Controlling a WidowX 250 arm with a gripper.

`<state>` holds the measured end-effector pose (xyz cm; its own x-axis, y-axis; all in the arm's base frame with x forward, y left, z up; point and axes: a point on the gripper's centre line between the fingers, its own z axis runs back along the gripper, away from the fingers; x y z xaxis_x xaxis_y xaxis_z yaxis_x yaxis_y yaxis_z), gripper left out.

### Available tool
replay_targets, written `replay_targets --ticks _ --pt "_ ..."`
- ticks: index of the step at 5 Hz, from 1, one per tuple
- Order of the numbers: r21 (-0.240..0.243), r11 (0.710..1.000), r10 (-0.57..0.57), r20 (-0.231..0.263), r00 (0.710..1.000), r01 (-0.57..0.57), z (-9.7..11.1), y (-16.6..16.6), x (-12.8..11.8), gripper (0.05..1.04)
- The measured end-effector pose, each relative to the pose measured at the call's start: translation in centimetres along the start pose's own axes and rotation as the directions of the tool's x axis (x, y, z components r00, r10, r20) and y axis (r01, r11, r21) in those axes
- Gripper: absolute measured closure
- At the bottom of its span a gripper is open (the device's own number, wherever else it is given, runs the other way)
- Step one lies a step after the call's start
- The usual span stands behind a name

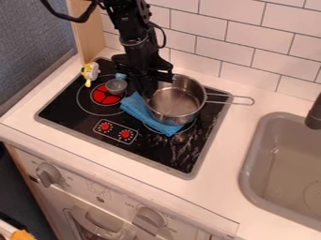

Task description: Move the silver pot on the lower left corner of the stove

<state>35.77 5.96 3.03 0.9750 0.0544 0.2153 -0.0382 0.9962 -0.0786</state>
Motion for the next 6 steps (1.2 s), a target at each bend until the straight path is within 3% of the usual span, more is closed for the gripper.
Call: replay_targets --ticks 3,4,5,6 --pt "-0.007 0.999 -0.053 0.048 0.997 0.053 0.7 -0.3 0.7 1.011" --pt "-0.043 0.997 -0.052 0.128 0.99 0.058 3.7 0.5 -0.2 1.011" --pt "-0.089 0.996 -0.01 0.157 0.988 0.025 5.9 2.2 -1.7 1.011" --pt "-0.11 0.993 0.06 0.141 0.988 -0.044 6.6 5.1 -4.3 1.011"
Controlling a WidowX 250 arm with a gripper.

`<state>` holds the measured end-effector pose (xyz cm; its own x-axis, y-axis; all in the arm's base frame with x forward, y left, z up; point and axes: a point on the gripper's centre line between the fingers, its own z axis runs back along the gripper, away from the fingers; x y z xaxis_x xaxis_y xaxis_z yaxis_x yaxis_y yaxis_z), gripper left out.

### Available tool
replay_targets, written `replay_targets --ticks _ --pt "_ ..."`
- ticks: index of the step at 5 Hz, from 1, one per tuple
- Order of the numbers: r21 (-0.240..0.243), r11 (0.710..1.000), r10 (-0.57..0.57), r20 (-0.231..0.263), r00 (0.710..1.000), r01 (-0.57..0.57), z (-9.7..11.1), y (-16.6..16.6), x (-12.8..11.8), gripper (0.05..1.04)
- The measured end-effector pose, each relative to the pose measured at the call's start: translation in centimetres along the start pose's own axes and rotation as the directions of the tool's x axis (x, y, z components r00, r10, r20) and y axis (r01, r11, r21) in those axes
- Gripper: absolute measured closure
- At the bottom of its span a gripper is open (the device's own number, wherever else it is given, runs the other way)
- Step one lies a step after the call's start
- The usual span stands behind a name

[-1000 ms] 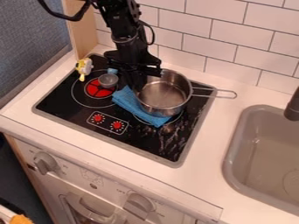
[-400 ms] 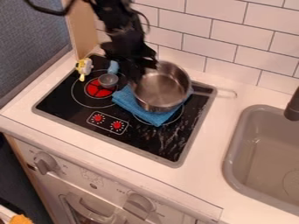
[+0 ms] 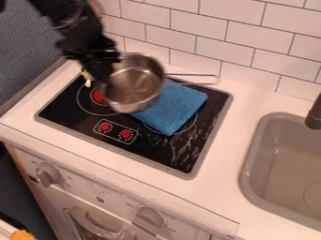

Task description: Move the silver pot on the lower left corner of the stove

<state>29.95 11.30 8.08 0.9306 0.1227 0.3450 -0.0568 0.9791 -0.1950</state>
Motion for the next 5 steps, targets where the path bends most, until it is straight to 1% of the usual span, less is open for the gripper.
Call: replay_targets --ticks 1,2,3,4,5 --pt "0.027 0.999 0.02 -0.042 0.999 -0.019 0.4 2.4 -1.5 1.011" --pt "0.038 0.998 0.054 -0.116 0.992 -0.05 -0.4 5.1 -3.7 1.011" --pt "0.057 0.994 0.106 -0.166 0.98 -0.098 -1.2 7.7 -4.7 1.011" --pt "0.045 0.991 0.135 -0.2 0.971 -0.129 -2.3 9.7 -5.2 1.011" --pt "0.029 0.989 0.148 -0.195 0.97 -0.145 -2.9 11.2 -4.9 1.011"
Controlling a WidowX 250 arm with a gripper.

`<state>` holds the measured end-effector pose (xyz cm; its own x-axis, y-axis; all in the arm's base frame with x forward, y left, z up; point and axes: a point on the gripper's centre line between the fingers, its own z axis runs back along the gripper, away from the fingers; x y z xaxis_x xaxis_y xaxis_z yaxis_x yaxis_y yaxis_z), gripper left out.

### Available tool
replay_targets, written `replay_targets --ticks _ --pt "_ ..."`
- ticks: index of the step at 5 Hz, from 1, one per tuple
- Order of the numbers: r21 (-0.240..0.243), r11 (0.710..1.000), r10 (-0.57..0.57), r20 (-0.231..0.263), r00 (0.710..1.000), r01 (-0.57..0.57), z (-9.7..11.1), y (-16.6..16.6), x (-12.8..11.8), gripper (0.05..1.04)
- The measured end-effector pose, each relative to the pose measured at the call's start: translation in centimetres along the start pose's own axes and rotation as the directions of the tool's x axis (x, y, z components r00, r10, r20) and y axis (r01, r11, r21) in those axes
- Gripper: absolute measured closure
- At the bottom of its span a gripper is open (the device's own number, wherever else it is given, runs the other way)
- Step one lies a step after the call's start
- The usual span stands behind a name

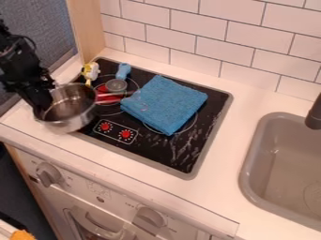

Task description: Move the silver pot on the lower left corner of the stove

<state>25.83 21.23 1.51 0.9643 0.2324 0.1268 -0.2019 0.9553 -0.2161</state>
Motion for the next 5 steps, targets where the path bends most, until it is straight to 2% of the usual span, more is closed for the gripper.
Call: replay_targets --ticks 1,2,4,5 --pt "-0.003 1.0 -0.009 -0.003 1.0 0.009 -0.04 0.72 1.1 0.982" --pt "-0.01 1.0 0.012 -0.023 1.0 -0.012 -0.64 0.91 1.24 0.803" --pt "-0.015 1.0 -0.007 -0.031 0.999 0.007 -0.87 0.22 1.5 0.228" --pt "-0.012 1.0 -0.02 -0.027 0.999 0.02 -0.88 -0.01 1.65 0.089"
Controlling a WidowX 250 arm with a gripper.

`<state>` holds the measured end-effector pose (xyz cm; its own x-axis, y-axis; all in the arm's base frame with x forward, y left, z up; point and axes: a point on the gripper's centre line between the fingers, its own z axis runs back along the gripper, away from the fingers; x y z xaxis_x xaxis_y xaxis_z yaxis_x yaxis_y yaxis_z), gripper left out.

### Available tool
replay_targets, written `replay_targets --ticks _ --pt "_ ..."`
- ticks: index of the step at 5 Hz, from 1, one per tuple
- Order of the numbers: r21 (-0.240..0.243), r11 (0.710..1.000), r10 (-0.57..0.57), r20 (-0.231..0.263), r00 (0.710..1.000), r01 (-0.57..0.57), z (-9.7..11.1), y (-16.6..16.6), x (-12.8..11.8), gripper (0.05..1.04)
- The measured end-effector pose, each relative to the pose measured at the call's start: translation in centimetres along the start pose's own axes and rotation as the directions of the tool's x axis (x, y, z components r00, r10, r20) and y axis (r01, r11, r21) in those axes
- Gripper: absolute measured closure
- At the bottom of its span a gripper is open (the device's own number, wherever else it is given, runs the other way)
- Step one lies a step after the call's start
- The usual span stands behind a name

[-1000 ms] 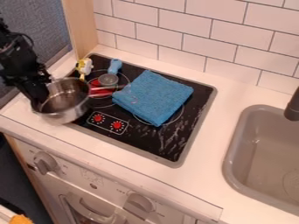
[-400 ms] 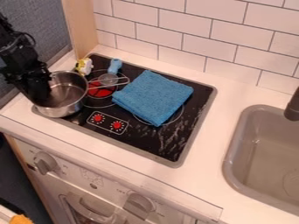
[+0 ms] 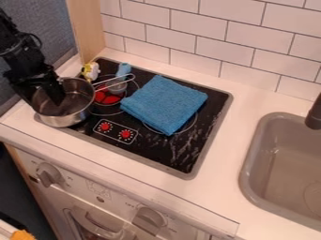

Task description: Move the silver pot on the lower left corner of the stove

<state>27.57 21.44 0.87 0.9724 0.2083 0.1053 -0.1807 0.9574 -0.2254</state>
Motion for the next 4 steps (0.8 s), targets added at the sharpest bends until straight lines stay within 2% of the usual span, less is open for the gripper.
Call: replay_targets --ticks 1,2,4 --pt "-0.005 1.0 -0.007 0.012 1.0 0.007 0.1 -0.3 0.3 0.087" --pt "0.019 0.998 -0.052 0.025 0.998 0.052 1.6 -1.3 0.9 0.085" --pt "0.11 0.977 -0.191 0.078 0.979 0.182 6.3 -4.4 2.2 0.085"
